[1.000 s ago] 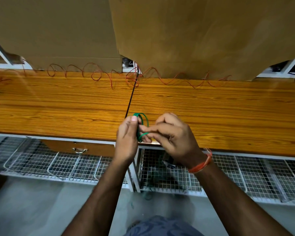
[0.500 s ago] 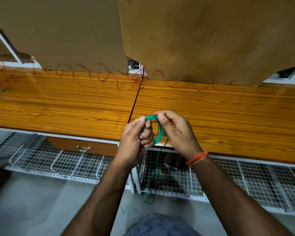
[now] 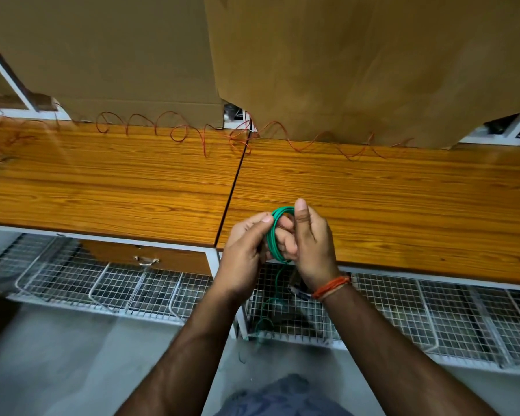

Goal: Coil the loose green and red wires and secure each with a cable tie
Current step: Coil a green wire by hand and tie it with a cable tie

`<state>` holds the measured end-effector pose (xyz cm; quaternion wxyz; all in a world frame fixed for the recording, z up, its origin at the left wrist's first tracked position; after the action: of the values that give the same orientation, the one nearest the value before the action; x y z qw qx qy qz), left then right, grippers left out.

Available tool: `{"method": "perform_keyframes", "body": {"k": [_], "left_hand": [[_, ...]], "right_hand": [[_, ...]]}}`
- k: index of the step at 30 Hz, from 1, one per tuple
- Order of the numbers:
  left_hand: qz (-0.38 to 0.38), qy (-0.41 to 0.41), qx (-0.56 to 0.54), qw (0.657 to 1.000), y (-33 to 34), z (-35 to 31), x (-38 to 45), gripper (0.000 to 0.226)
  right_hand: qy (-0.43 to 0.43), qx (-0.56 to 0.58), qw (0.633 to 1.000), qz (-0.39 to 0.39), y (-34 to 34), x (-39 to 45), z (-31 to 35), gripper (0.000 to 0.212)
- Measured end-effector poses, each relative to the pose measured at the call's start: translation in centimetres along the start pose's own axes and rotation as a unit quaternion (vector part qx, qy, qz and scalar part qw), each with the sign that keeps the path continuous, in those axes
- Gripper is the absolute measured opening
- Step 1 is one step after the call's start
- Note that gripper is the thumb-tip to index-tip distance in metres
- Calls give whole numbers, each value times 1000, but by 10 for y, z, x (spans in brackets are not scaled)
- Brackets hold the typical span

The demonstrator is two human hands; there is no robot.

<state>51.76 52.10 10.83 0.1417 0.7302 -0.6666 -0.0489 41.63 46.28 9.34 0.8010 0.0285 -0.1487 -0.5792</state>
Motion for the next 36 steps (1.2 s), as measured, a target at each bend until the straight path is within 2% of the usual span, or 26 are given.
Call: {"method": "perform_keyframes", "body": {"k": [6, 12, 15, 17, 18, 19, 21, 22, 23, 24, 25, 26, 27, 28, 29, 30, 31, 32, 34, 35, 36], "left_hand": [[-26, 32, 4, 999, 5, -1, -5, 35], [-26, -11, -149, 988, 1, 0, -3, 27], [-41, -40, -218, 974, -12, -2, 0, 25], [-53, -44, -254, 965, -26, -9, 1, 27], [-61, -42, -265, 961, -34, -13, 2, 28], [-68, -40, -269, 960, -42, -19, 1, 29], [-76, -30, -257, 963, -53, -30, -1, 33], [-77, -25, -245, 966, -55, -34, -2, 34], [-75, -21, -233, 969, -56, -37, -2, 34], [-75, -15, -220, 972, -55, -38, -2, 33], [-76, -8, -207, 975, -53, -40, -2, 32], [-77, -1, -194, 978, -51, -41, -1, 31], [-77, 7, -181, 980, -49, -42, -1, 32], [-76, 17, -168, 983, -48, -44, 0, 33], [-78, 27, -152, 985, -48, -46, -1, 34], [-82, 34, -134, 987, -49, -48, -1, 34], [-86, 40, -115, 989, -50, -49, -3, 34], [-89, 44, -97, 990, -51, -50, -5, 34], [-94, 45, -87, 991, -53, -48, -8, 34], [-99, 43, -93, 990, -53, -46, -8, 33], [-103, 42, -101, 989, -53, -44, -8, 34]], "right_hand": [[21, 25, 999, 12, 7, -4, 3, 47], [18, 5, 1000, 15, 8, -1, -9, 50], [51, 33, 994, 87, -1, -7, -13, 41], [76, -41, 981, 176, -19, -13, -19, 27], [101, -116, 962, 225, -30, -17, -25, 20], [134, -218, 929, 267, -44, -19, -35, 19], [209, -452, 813, 301, -70, -15, -53, 27], [243, -548, 751, 278, -77, -10, -56, 25], [257, -622, 703, 230, -78, -4, -57, 19], [243, -660, 689, 175, -73, 3, -53, 13], [208, -666, 705, 127, -62, 8, -48, 15], [164, -625, 756, 105, -45, 9, -42, 18], [142, -542, 818, 132, -28, 6, -41, 20], [155, -447, 858, 197, -13, -5, -41, 21], [216, -378, 852, 290, -3, -19, -43, 21], [293, -354, 802, 383, 0, -32, -43, 22], [338, -381, 738, 442, -9, -37, -45, 21], [348, -444, 692, 450, -20, -33, -45, 19], [279, -601, 664, 345, -41, -7, -43, 13], [216, -651, 679, 264, -44, 6, -38, 14], [163, -626, 735, 205, -38, 12, -32, 16]]}}
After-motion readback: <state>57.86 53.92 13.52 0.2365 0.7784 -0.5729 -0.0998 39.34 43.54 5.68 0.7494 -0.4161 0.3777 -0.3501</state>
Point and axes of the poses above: each hand's wrist, its own x-axis towards the middle knuckle, its own y-axis out of the palm, z = x × y, the point moved 3 cm from there along x, towards the middle knuckle, and after that the axes turned 9 degrees about x, right-handed, at the moved point
